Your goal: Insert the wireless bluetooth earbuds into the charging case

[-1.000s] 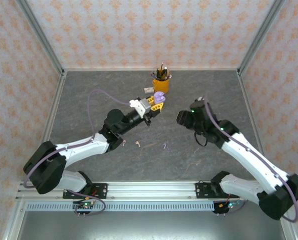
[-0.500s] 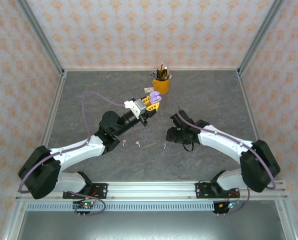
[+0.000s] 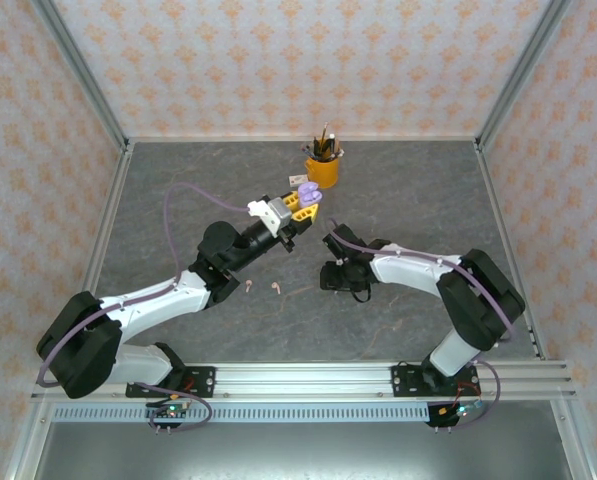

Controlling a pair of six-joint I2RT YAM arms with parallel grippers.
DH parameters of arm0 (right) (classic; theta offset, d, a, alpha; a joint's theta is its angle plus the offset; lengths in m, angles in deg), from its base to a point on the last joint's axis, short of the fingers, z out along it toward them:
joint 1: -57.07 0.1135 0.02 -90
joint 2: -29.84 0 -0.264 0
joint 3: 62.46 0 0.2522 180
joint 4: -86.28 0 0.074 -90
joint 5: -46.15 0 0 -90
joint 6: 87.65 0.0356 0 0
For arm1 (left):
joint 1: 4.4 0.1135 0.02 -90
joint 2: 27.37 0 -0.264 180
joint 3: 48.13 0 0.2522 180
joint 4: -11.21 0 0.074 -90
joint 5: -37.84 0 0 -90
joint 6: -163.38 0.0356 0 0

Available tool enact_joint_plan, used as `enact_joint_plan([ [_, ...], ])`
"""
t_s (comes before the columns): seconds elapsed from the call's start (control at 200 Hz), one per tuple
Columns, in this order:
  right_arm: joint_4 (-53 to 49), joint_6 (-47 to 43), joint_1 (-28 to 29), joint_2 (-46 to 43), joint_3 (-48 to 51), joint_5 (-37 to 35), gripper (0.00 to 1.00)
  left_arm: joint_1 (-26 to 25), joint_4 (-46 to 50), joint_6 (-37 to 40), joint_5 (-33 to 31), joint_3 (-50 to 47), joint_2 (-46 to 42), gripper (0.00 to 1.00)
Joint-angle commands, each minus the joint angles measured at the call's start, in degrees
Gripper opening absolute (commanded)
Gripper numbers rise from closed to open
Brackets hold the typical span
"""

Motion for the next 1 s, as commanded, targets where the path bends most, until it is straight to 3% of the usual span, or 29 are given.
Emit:
enact_joint_plan([
  [0.0,-0.35,-1.34,0.59,1.02,-1.24,-0.43,0.47,0.55,-3.10,-0.55,-0.23,-0.54,-1.02,0.00],
  [0.245,-1.48,-1.20,0.77,1.31,-1.63,-1.60,0.47,0.64,-3.19,-0.72,-0.16,-0.58,-0.87,0.00],
  [0.505,-5.30,2.27,0.85,2.19,-2.68,-6.70,0.38,0.64,-3.27,-0.89,0.05,-0.63,-0.82,0.00],
  [0.996,-7.27,4.43,0.86,0.97,-2.34,-6.84,0.32,0.64,-3.45,-1.25,0.11,-0.75,-0.87,0.00],
])
